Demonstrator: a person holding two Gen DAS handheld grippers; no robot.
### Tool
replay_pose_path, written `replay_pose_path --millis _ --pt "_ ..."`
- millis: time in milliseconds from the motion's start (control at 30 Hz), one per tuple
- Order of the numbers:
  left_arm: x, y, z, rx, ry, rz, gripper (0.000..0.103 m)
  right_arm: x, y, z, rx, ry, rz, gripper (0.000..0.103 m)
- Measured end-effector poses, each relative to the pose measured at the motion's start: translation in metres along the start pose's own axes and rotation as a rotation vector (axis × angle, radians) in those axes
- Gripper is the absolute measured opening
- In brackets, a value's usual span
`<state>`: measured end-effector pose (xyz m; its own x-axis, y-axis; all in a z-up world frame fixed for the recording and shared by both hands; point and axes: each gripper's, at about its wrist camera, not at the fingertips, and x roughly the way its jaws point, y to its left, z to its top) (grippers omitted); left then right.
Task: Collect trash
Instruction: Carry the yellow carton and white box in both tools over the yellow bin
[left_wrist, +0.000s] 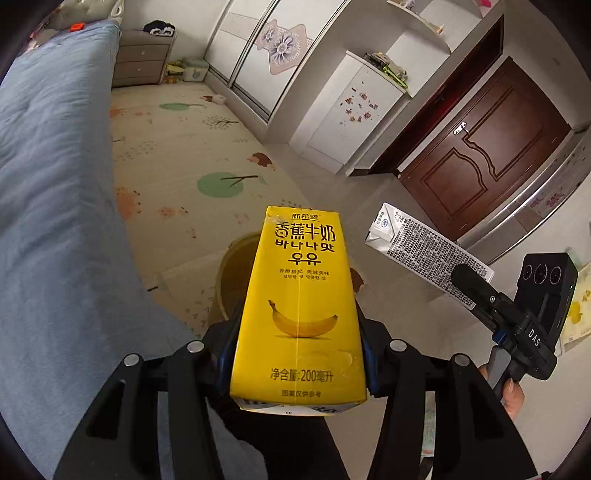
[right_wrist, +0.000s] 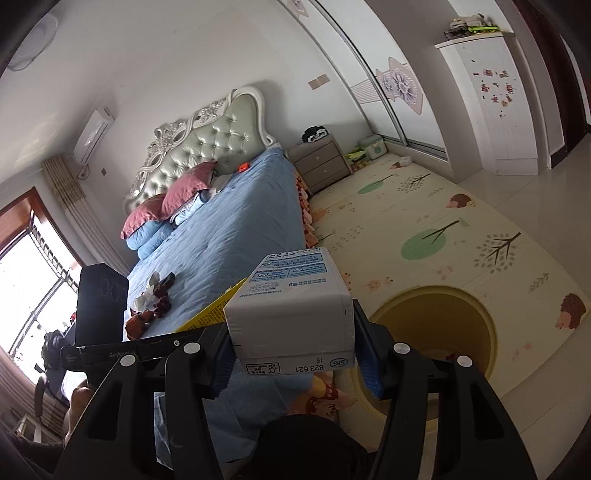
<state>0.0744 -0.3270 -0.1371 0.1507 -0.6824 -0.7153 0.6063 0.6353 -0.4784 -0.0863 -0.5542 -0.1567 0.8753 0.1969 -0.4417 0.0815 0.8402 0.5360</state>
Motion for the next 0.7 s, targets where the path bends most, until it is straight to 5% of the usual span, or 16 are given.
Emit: replay_pose_path --millis 300,700 --pt "0.099 -0.017 0.019 -0.026 0.188 -0.045 0.052 0.008 -0.066 -0.024 0.077 0.051 -0.168 0.054" --pt "0.142 -0.009 0.032 -0.027 0.239 -0.006 0.052 0.042 -0.115 -0.02 0.139 0.094 -0.206 0.054"
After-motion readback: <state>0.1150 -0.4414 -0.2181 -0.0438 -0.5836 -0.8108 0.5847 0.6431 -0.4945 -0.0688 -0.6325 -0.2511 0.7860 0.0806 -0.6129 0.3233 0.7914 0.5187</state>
